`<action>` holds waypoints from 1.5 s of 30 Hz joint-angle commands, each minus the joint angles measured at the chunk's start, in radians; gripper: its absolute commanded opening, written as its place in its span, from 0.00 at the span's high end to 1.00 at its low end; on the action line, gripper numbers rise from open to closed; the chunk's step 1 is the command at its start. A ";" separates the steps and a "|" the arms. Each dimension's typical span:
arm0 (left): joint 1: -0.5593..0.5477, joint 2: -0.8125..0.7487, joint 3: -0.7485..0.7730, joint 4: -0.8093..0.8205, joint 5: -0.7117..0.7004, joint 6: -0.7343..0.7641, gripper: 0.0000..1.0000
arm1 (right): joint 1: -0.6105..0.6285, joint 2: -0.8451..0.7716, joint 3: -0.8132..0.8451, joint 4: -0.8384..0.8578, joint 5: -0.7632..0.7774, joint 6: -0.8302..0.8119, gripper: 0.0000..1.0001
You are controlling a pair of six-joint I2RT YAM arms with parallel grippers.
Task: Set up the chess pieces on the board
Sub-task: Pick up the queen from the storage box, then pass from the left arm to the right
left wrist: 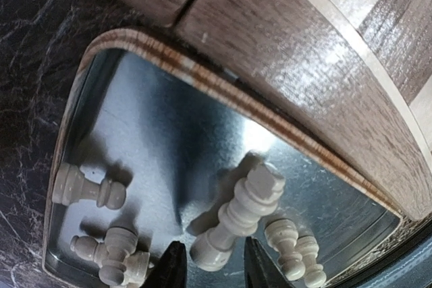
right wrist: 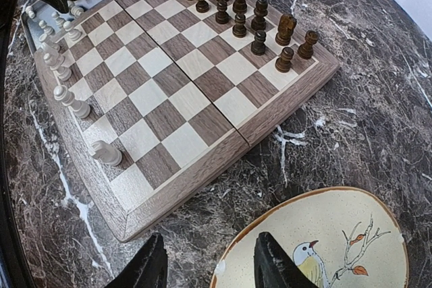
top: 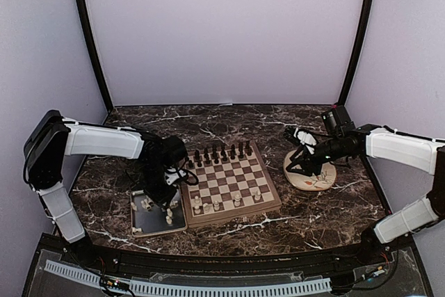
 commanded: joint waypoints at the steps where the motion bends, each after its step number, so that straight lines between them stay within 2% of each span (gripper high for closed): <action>1: -0.008 0.016 0.011 0.021 -0.006 0.026 0.70 | -0.005 0.014 -0.002 0.008 -0.019 -0.007 0.55; 11: -0.009 0.036 0.001 -0.005 -0.018 0.025 0.83 | -0.004 0.024 0.004 0.003 -0.021 -0.008 0.55; 16: -0.009 -0.052 0.025 -0.035 -0.061 0.013 0.87 | -0.005 0.025 0.043 -0.014 -0.039 0.022 0.56; 20: -0.009 -0.157 0.068 -0.002 -0.061 -0.005 0.87 | -0.005 0.033 0.147 -0.068 -0.091 0.061 0.56; 23: -0.011 -0.234 0.059 0.128 0.008 0.002 0.90 | -0.003 0.081 0.268 -0.137 -0.150 0.092 0.56; 27: -0.028 -0.325 -0.017 0.386 0.137 0.003 0.89 | 0.015 0.169 0.456 -0.218 -0.246 0.159 0.55; 32: -0.032 -0.379 -0.122 0.708 0.276 -0.060 0.89 | 0.108 0.280 0.619 -0.239 -0.298 0.237 0.54; 41: -0.039 -0.371 -0.166 0.969 0.396 -0.168 0.88 | 0.271 0.439 0.789 -0.237 -0.337 0.297 0.54; 45: -0.040 -0.354 -0.152 0.987 0.425 -0.187 0.88 | 0.300 0.484 0.867 -0.277 -0.364 0.286 0.53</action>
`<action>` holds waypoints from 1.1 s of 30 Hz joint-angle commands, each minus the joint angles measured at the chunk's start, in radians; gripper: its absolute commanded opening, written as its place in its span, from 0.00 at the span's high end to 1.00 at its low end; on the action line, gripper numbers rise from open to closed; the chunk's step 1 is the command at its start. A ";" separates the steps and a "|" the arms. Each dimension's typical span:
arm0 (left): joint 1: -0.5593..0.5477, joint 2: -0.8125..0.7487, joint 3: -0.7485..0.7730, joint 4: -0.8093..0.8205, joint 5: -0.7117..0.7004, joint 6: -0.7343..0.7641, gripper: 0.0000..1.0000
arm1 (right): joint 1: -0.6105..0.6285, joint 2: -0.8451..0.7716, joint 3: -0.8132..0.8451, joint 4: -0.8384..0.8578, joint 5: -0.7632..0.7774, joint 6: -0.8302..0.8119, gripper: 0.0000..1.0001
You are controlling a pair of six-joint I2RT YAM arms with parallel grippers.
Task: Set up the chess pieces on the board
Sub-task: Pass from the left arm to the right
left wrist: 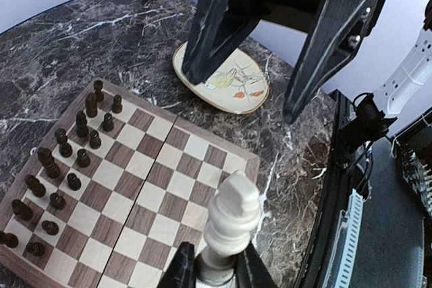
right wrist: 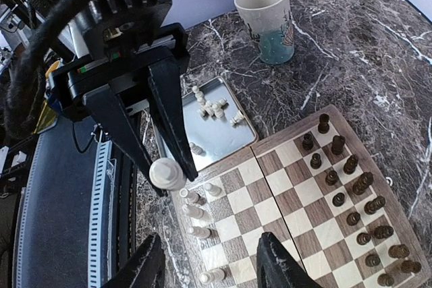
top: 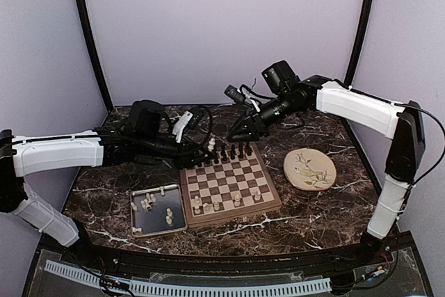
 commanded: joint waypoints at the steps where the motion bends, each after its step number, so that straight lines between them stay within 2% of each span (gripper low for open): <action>1: -0.006 0.005 -0.003 0.110 0.072 -0.049 0.88 | 0.027 0.029 0.096 -0.033 -0.052 0.016 0.53; 12: -0.015 0.005 0.003 0.117 0.081 -0.058 0.88 | 0.091 0.095 0.207 -0.106 -0.042 -0.011 0.53; 20: -0.017 -0.006 -0.005 0.133 0.075 -0.069 0.88 | 0.114 0.111 0.192 -0.120 -0.034 -0.013 0.58; 22: -0.018 -0.006 -0.006 0.136 0.075 -0.070 0.88 | 0.115 0.111 0.186 -0.123 -0.039 -0.014 0.61; 30: -0.021 0.002 -0.005 0.132 0.069 -0.066 0.87 | 0.116 0.095 0.173 -0.101 -0.043 -0.013 0.87; 31: -0.021 0.002 -0.005 0.129 0.064 -0.064 0.85 | 0.115 0.091 0.171 -0.096 -0.039 -0.014 0.89; 33: -0.021 0.001 -0.002 0.109 0.032 -0.052 0.75 | 0.115 0.080 0.163 -0.089 -0.026 -0.021 0.93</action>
